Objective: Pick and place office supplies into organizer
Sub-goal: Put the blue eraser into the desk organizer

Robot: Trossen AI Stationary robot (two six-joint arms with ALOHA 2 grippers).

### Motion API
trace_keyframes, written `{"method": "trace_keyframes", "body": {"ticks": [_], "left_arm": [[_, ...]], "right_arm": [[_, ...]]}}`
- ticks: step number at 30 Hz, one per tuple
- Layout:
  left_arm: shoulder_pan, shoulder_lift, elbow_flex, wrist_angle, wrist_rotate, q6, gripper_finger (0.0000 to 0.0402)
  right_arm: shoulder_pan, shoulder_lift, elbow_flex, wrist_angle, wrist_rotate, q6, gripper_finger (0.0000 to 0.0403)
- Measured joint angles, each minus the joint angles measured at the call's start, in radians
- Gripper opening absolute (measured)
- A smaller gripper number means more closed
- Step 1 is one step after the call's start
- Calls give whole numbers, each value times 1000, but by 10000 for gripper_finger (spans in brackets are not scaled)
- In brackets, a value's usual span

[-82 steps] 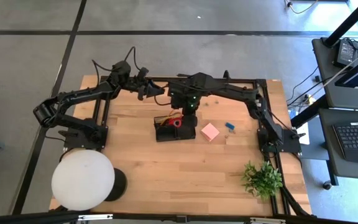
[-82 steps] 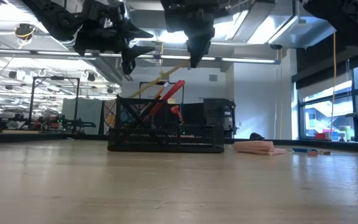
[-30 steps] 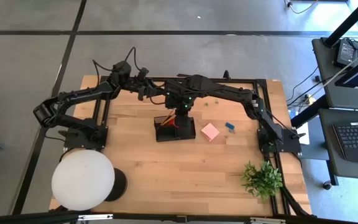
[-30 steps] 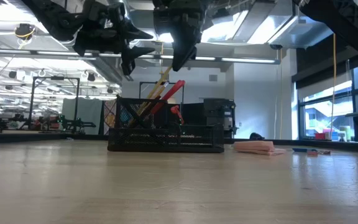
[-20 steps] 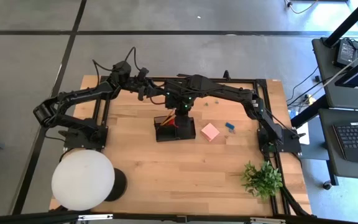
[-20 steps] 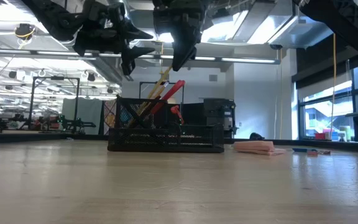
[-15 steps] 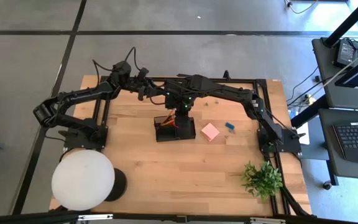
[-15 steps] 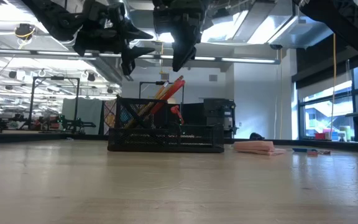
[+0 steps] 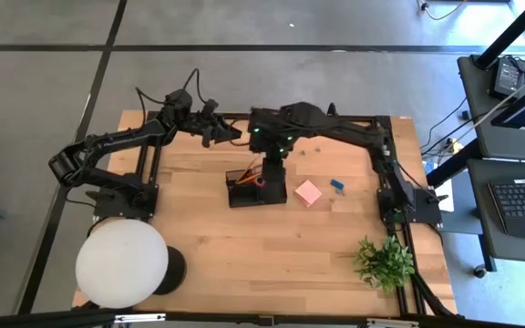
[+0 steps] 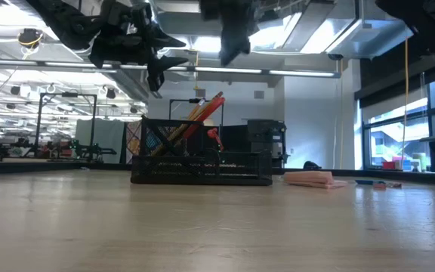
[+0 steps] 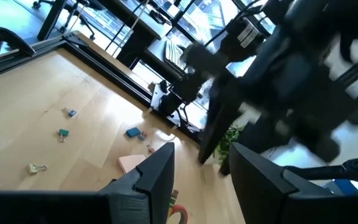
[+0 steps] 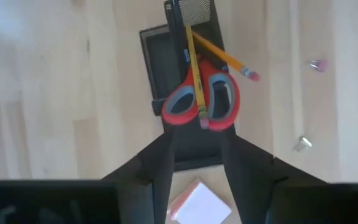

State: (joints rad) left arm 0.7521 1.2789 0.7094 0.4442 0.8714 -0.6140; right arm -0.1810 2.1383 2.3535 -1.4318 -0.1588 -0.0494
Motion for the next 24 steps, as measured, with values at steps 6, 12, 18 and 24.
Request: {"method": "trace_keyframes", "body": {"ticks": [6,12,18,24], "left_arm": [[-4,0,0,0,24,0,147],[-5,0,0,0,23,0,147],[-5,0,0,0,21,0,147],[-5,0,0,-3,21,0,147]], "right_arm": [[-7,-112,2,-50,0,61,138],[-32,-218,2,-143,12,103,138],[-64,-336,-75,-138,108,181,138],[-106,-475,-303,-138,190,261,138]]}}
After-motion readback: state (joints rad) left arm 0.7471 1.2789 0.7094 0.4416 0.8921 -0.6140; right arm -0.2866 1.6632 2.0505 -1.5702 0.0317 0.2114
